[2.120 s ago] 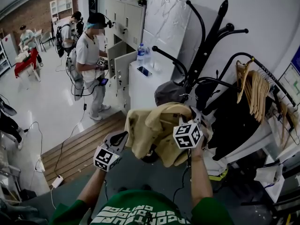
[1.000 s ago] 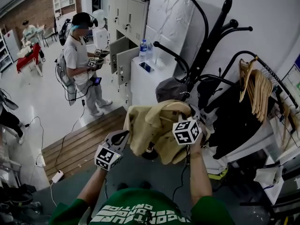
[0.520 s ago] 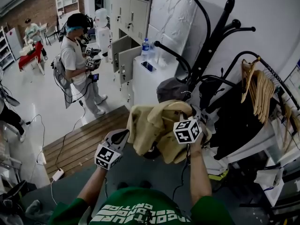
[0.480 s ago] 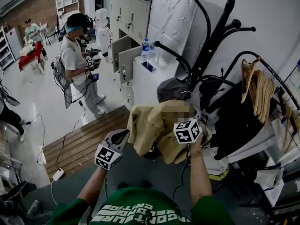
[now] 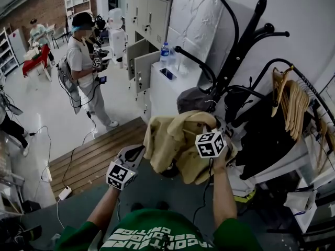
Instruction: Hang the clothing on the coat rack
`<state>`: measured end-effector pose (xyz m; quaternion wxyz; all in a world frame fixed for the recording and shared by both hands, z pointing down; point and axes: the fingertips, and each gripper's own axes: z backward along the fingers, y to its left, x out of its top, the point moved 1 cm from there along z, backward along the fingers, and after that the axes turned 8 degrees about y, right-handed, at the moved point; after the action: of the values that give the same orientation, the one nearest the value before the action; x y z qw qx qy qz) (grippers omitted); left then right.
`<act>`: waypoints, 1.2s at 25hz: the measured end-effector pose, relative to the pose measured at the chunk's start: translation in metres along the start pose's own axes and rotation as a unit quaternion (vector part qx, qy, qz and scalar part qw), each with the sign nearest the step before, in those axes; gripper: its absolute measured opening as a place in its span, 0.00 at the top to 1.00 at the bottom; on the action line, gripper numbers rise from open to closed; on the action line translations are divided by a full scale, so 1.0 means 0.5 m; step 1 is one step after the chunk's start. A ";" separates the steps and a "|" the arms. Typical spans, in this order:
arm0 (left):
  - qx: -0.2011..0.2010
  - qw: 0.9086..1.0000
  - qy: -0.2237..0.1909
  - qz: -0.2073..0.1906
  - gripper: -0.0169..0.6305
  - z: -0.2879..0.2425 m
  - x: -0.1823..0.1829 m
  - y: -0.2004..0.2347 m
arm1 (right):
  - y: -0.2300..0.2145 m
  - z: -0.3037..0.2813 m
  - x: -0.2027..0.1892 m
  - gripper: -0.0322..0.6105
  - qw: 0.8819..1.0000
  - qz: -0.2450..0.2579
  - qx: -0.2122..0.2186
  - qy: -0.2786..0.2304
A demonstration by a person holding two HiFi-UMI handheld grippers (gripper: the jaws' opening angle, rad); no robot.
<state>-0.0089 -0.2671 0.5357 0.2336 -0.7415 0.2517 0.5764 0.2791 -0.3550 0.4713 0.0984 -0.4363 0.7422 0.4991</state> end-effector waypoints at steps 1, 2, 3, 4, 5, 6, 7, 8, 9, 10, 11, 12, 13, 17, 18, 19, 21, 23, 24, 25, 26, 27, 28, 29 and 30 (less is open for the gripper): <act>0.000 1.000 0.001 0.000 0.96 -0.001 0.000 0.002 | 0.001 -0.002 0.000 0.67 1.000 -0.002 0.000 0.001; 0.000 1.000 0.001 0.000 0.96 -0.002 0.000 0.004 | 0.001 -0.004 0.002 0.67 1.000 -0.003 -0.001 0.001; 0.000 1.000 0.001 0.000 0.96 -0.003 0.000 0.007 | 0.001 -0.007 0.004 0.67 1.000 -0.004 -0.002 0.002; 0.000 1.000 0.001 0.001 0.96 -0.003 0.001 0.009 | 0.001 -0.009 0.005 0.67 1.000 -0.005 -0.004 0.002; 0.000 1.000 0.000 0.002 0.96 -0.003 0.002 0.010 | 0.000 -0.010 0.006 0.67 1.000 -0.006 -0.005 0.001; 0.000 1.000 0.000 0.002 0.96 -0.002 0.002 0.010 | 0.000 -0.009 0.006 0.67 1.000 -0.007 -0.007 0.001; 0.000 1.000 0.000 0.002 0.96 -0.001 0.001 0.009 | -0.001 -0.008 0.005 0.67 1.000 -0.010 -0.008 -0.001; 0.000 1.000 0.001 0.002 0.96 0.000 0.000 0.008 | -0.001 -0.007 0.004 0.66 1.000 -0.015 -0.007 -0.002; 0.000 1.000 0.001 0.001 0.96 0.001 -0.001 0.008 | -0.001 -0.005 0.003 0.65 1.000 -0.020 -0.005 -0.004; -0.001 1.000 0.002 0.002 0.96 0.001 -0.003 0.008 | -0.001 -0.004 0.003 0.64 1.000 -0.026 -0.002 -0.006; -0.001 1.000 0.002 0.002 0.96 0.002 -0.004 0.009 | -0.002 -0.002 0.002 0.63 1.000 -0.030 0.001 -0.007; -0.002 1.000 0.002 0.002 0.96 0.002 -0.004 0.009 | -0.003 0.001 0.002 0.63 0.999 -0.034 0.004 -0.009; -0.003 1.000 0.002 0.002 0.96 0.003 -0.004 0.009 | -0.004 0.004 0.001 0.63 0.999 -0.037 0.006 -0.010; -0.011 1.000 0.001 0.000 0.96 0.004 -0.005 0.002 | -0.012 0.035 0.000 0.62 0.999 -0.043 -0.003 -0.020; -0.013 1.000 0.001 0.000 0.96 0.003 -0.005 0.000 | -0.015 0.045 0.001 0.62 0.999 -0.045 -0.006 -0.023; -0.016 1.000 0.000 0.000 0.96 0.003 -0.004 -0.002 | -0.017 0.055 0.000 0.62 0.998 -0.047 -0.009 -0.026; -0.024 1.000 -0.004 -0.001 0.96 0.000 0.002 -0.007 | -0.021 0.073 -0.003 0.62 0.998 -0.051 -0.015 -0.029; -0.032 0.999 -0.008 -0.002 0.96 -0.004 0.008 -0.013 | -0.021 0.088 -0.012 0.62 0.998 -0.056 -0.017 -0.028; -0.037 0.999 -0.008 -0.003 0.96 -0.006 0.010 -0.017 | -0.020 0.094 -0.019 0.62 0.998 -0.060 -0.017 -0.026; -0.042 0.999 -0.009 -0.004 0.96 -0.008 0.011 -0.021 | -0.018 0.101 -0.027 0.62 0.998 -0.064 -0.015 -0.024; -0.046 0.999 -0.009 -0.006 0.96 -0.010 0.011 -0.025 | -0.015 0.108 -0.036 0.62 0.997 -0.070 -0.012 -0.022; -0.051 0.999 -0.010 -0.007 0.96 -0.012 0.011 -0.028 | -0.012 0.116 -0.044 0.62 0.997 -0.075 -0.010 -0.020; -0.056 0.998 -0.010 -0.009 0.96 -0.014 0.012 -0.032 | -0.008 0.124 -0.053 0.62 0.997 -0.080 -0.009 -0.019; -0.061 0.998 -0.011 -0.011 0.96 -0.015 0.015 -0.036 | -0.005 0.134 -0.061 0.63 0.996 -0.084 -0.009 -0.017; -0.065 0.998 -0.011 -0.012 0.96 -0.016 0.019 -0.040 | 0.000 0.144 -0.069 0.64 0.996 -0.087 -0.009 -0.016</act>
<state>0.0120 -0.2577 0.5294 0.1947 -0.7517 0.2018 0.5970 0.2788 -0.2769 0.4565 0.1492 -0.4917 0.6953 0.5025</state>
